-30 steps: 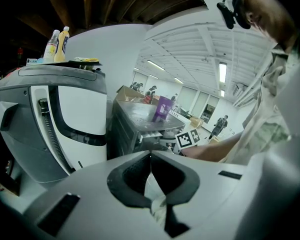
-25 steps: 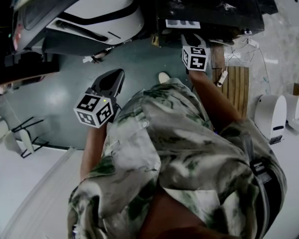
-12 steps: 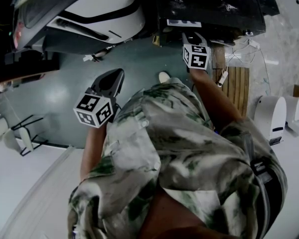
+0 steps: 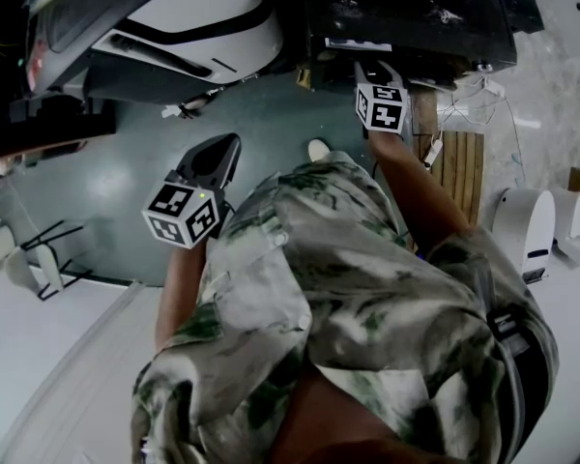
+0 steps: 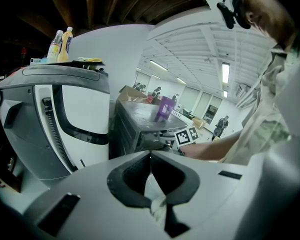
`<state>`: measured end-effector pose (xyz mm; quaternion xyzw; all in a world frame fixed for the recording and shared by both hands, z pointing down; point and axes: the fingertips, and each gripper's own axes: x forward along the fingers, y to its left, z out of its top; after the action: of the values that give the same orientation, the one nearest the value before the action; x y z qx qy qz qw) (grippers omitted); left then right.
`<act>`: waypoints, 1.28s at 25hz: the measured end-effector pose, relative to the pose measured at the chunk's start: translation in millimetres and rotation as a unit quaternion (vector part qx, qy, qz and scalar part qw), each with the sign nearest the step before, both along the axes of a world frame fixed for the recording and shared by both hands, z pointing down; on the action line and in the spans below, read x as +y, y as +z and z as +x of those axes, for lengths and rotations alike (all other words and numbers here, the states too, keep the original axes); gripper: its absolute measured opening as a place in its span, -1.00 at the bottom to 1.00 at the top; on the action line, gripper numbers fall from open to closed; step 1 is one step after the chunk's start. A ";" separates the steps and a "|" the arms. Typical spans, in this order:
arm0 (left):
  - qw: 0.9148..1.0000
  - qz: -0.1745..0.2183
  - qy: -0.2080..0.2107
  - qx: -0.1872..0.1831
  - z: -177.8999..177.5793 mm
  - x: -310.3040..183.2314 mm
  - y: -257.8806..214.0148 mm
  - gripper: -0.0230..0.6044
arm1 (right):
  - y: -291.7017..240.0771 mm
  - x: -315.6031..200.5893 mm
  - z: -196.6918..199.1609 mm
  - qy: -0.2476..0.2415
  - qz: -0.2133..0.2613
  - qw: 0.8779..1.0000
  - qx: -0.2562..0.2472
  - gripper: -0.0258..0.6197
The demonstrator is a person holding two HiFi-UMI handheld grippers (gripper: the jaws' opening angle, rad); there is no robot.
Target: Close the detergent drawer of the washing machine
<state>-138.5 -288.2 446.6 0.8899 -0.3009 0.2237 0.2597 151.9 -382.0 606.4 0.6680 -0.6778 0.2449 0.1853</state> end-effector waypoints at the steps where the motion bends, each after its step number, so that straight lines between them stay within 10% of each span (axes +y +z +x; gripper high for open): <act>1: 1.000 0.000 0.000 0.000 -0.1 0.1 -0.1 -0.84 | -0.2 -0.5 0.1 0.000 0.000 1.000 0.000 -0.47; 32: 1.000 -0.001 -0.009 0.001 -1.4 -15.1 3.6 -0.84 | 0.9 -20.5 4.2 0.008 0.005 1.000 0.002 -0.48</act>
<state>-139.9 -303.3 450.2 0.8872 -0.3087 0.2205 0.2626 156.1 -402.5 607.3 0.6748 -0.6734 0.2414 0.1816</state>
